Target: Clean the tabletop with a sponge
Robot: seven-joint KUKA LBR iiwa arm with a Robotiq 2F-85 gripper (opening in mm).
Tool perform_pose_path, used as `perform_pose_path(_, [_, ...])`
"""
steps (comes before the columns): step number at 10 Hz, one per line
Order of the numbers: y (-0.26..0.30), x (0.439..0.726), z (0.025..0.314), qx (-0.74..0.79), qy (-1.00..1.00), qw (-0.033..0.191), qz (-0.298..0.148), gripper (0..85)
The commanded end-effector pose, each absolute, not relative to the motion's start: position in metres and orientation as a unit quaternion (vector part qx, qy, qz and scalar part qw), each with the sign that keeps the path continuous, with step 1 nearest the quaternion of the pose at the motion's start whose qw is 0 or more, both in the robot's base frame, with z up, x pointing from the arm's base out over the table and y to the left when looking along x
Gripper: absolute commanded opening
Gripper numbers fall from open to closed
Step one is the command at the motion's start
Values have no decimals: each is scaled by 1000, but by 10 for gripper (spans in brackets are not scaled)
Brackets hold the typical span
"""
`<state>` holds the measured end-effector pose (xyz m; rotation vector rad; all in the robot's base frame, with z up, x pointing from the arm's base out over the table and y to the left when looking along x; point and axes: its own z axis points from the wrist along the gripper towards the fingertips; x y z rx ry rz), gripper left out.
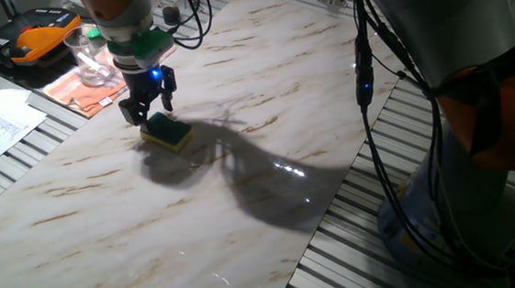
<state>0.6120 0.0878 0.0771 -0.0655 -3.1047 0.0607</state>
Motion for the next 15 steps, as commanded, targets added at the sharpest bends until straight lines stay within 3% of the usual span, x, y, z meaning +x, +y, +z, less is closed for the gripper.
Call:
perform_pose_path(1, [89, 612, 79, -23, -1000, 15, 13, 680])
perform_pose_path(2, [91, 611, 84, -17, -1000, 9, 20, 680])
perform_pose_path(3, [93, 609, 88, -16, -1000, 5, 26, 510])
perform_pose_path(8, [105, 598, 110, -29, -1000, 10, 7, 510])
perform_pose_path(11, [103, 595, 112, -14, -1000, 18, -8, 0])
perform_pose_path(13, [104, 592, 115, -6, -1000, 18, -6, 0])
perform_pose_path(15, [104, 589, 117, 17, -1000, 4, -8, 0])
